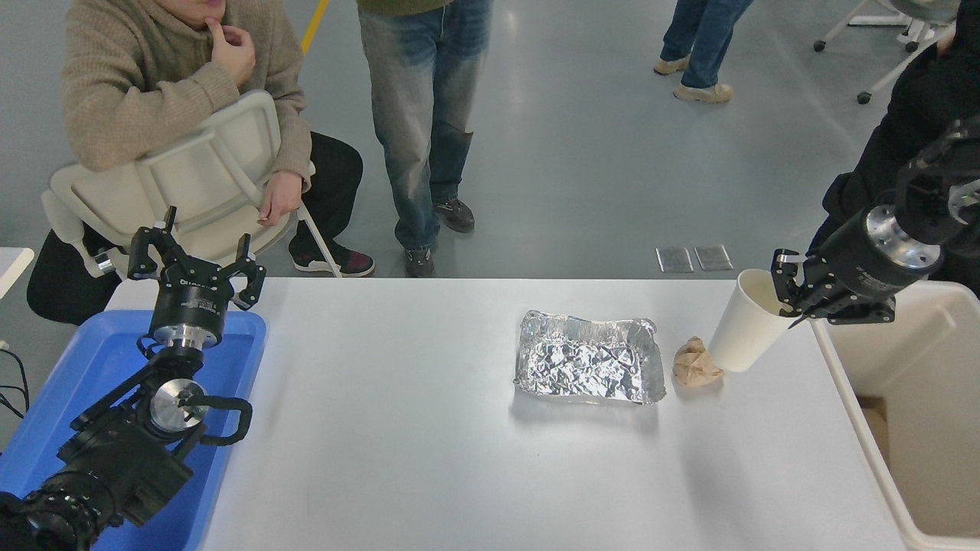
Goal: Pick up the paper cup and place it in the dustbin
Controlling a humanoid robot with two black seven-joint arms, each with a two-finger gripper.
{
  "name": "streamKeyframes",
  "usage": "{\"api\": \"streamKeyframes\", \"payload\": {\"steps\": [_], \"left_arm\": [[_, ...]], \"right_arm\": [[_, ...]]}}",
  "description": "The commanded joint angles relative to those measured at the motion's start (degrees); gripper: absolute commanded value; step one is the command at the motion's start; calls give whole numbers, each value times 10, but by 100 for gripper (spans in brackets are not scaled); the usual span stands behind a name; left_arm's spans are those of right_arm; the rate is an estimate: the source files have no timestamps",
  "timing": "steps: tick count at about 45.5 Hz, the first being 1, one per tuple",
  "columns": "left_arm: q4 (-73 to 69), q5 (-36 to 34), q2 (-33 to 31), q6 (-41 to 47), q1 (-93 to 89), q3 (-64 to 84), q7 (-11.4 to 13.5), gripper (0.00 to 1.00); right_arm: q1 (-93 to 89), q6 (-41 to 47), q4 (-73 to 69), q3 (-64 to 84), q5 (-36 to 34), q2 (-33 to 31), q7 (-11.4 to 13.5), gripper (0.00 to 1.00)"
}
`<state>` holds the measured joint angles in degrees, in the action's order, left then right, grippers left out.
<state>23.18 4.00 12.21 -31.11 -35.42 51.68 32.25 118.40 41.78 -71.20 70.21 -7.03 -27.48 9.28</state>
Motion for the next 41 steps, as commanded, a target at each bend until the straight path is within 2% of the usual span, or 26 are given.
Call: {"api": "streamKeyframes", "payload": {"steps": [1, 24, 33, 41], "left_arm": [[0, 0, 0, 0, 0, 0, 0, 99], [0, 0, 0, 0, 0, 0, 0, 99], [-1, 0, 0, 0, 0, 0, 0, 99], [-1, 0, 0, 0, 0, -1, 0, 99]], "right_arm": [[87, 32, -40, 10, 1, -7, 0, 0], [91, 32, -36, 25, 2, -8, 0, 0], [91, 32, -5, 86, -2, -10, 0, 0], [79, 32, 1, 126, 3, -71, 1, 0]]}}
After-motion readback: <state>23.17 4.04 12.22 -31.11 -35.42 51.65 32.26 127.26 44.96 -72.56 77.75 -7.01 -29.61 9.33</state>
